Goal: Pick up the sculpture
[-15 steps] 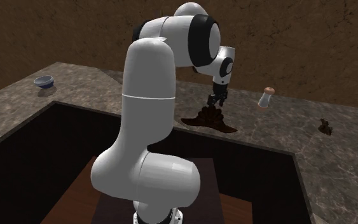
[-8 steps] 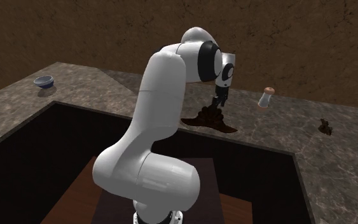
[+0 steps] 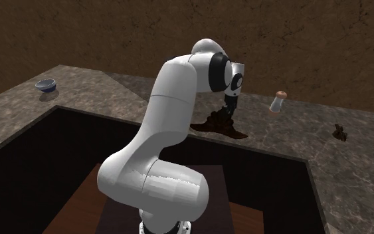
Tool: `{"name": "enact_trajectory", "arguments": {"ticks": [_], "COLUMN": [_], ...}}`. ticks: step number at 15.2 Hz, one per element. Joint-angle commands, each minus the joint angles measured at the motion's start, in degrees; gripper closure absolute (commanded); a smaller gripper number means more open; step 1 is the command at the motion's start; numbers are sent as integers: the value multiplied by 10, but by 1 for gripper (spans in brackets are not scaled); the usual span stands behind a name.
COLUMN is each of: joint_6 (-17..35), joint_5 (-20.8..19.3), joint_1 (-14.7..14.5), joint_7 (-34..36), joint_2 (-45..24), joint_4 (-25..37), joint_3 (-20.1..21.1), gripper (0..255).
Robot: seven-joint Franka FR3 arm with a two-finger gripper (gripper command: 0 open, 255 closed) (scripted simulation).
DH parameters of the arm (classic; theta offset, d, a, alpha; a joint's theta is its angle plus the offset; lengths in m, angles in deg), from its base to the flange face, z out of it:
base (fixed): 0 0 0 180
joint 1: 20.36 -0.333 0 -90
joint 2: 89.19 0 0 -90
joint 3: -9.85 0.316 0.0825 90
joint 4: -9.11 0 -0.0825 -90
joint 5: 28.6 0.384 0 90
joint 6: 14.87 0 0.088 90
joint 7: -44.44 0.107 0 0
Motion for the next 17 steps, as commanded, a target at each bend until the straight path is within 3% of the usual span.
{"name": "enact_trajectory", "arguments": {"ticks": [1, 2, 17], "joint_6": [5, 6, -19], "joint_5": [1, 1, -5], "joint_1": [0, 0, -4], "joint_7": [0, 0, 0], "joint_2": [-4, -5, 28], "joint_4": [-1, -1, -9], "joint_3": [1, 1, -5], "gripper": [0, 255, 255]}}
